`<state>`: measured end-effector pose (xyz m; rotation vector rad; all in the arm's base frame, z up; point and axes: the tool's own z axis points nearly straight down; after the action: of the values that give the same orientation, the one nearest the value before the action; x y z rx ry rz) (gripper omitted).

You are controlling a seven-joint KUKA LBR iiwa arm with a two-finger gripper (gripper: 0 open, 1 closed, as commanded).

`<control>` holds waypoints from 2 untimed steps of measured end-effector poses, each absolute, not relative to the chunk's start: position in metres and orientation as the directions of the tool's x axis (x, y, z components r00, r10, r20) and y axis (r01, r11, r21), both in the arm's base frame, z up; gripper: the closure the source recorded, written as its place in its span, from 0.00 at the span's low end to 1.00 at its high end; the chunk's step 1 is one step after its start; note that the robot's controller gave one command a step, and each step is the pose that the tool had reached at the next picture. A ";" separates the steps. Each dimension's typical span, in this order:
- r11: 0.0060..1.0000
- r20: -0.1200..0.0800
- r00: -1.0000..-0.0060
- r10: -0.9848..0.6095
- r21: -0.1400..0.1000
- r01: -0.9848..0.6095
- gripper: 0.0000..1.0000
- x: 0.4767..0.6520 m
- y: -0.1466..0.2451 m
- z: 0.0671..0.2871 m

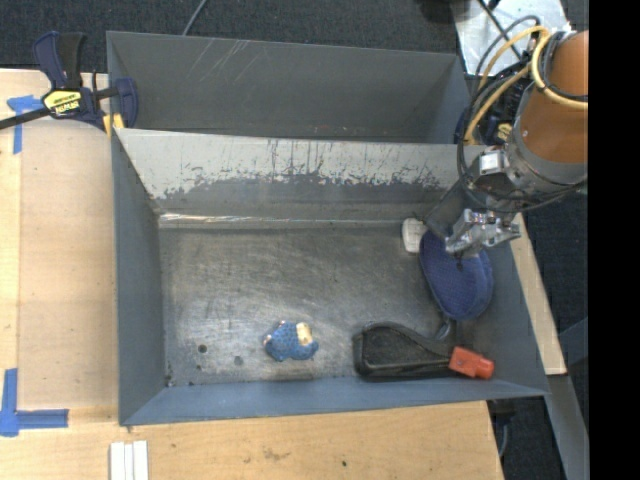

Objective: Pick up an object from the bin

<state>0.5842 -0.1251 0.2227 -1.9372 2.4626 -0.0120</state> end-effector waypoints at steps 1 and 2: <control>0.467 0.000 -0.467 -0.884 0.006 -0.884 1.00 0.526 -0.101 0.116; 0.464 -0.004 -0.464 -0.886 -0.004 -0.886 1.00 0.530 -0.103 0.075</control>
Offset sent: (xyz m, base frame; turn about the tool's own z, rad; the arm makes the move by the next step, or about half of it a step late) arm -0.0567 0.0227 -0.1039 0.2471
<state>0.5304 -0.1026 0.0746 -1.6231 2.6838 -0.0026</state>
